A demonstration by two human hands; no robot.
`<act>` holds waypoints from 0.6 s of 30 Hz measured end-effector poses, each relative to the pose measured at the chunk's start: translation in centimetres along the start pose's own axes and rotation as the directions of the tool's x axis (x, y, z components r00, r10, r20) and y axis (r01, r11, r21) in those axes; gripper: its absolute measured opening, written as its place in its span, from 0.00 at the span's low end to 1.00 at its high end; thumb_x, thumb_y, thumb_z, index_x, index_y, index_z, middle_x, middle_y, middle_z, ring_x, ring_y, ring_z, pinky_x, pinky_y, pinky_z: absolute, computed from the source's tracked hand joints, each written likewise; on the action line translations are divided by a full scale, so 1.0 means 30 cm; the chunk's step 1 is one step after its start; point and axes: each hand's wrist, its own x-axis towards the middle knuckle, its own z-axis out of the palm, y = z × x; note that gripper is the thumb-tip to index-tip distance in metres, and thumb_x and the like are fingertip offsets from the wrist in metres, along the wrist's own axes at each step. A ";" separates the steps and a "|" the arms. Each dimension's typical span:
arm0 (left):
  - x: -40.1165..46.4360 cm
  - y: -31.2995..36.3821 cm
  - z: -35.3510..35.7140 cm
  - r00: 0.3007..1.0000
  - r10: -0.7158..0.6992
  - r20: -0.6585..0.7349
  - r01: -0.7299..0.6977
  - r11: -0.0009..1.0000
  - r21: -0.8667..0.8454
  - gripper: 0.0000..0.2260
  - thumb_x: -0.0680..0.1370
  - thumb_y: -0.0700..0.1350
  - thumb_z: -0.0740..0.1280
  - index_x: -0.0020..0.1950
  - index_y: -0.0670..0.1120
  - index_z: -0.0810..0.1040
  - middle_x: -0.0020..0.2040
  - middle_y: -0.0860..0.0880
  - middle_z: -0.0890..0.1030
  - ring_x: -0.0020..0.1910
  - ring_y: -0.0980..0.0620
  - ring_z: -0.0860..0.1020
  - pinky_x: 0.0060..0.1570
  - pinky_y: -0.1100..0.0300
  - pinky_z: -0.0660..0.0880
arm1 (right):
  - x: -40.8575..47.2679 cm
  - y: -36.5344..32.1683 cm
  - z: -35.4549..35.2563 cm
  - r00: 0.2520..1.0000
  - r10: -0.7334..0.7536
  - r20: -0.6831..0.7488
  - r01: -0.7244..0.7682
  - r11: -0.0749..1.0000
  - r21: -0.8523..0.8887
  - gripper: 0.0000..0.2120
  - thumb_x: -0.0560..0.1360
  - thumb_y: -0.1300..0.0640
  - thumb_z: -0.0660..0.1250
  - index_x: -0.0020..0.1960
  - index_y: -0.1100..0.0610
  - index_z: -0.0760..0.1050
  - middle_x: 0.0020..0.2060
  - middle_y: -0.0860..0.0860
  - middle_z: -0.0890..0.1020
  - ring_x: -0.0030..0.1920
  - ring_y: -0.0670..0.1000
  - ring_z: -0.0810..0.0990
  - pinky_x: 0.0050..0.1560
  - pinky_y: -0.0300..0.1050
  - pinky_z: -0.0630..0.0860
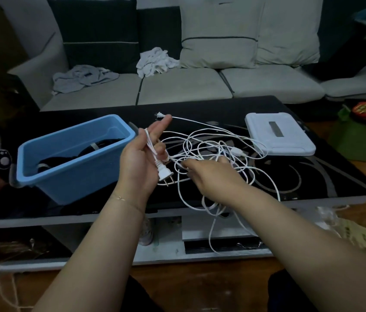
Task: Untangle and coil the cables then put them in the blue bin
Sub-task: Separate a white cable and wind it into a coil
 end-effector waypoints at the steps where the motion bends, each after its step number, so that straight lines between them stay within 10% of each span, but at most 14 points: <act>1: 0.005 -0.003 -0.003 0.999 0.043 -0.033 -0.040 0.996 0.079 0.16 0.85 0.45 0.51 0.68 0.38 0.67 0.59 0.46 0.82 0.25 0.59 0.70 0.26 0.69 0.67 | 0.000 -0.012 0.003 0.999 -0.034 -0.013 0.034 0.999 -0.029 0.13 0.81 0.51 0.54 0.65 0.45 0.66 0.53 0.51 0.81 0.54 0.56 0.78 0.55 0.54 0.62; 8: 0.012 -0.072 0.000 0.964 0.266 0.015 -0.211 0.728 0.652 0.13 0.85 0.44 0.50 0.69 0.44 0.63 0.64 0.54 0.74 0.46 0.55 0.84 0.41 0.65 0.79 | -0.015 -0.064 -0.014 0.993 -0.116 -0.014 0.115 0.993 -0.038 0.10 0.80 0.53 0.54 0.58 0.50 0.70 0.47 0.51 0.80 0.50 0.56 0.77 0.52 0.52 0.61; 15: -0.001 -0.100 -0.037 0.947 0.171 0.272 -0.218 -0.277 0.936 0.11 0.83 0.48 0.53 0.60 0.44 0.68 0.61 0.45 0.79 0.54 0.37 0.78 0.48 0.51 0.73 | -0.021 -0.065 -0.038 0.997 -0.036 -0.071 0.033 0.999 -0.035 0.05 0.78 0.52 0.60 0.50 0.53 0.69 0.44 0.53 0.81 0.48 0.58 0.77 0.52 0.52 0.64; 18: 0.001 -0.099 -0.048 0.968 0.032 0.248 -0.222 -0.347 0.911 0.18 0.81 0.59 0.50 0.50 0.47 0.70 0.49 0.46 0.81 0.49 0.40 0.78 0.42 0.50 0.71 | -0.021 -0.024 -0.046 0.993 -0.005 -0.122 -0.002 0.998 -0.057 0.06 0.76 0.53 0.61 0.49 0.50 0.63 0.43 0.51 0.80 0.48 0.57 0.77 0.50 0.50 0.59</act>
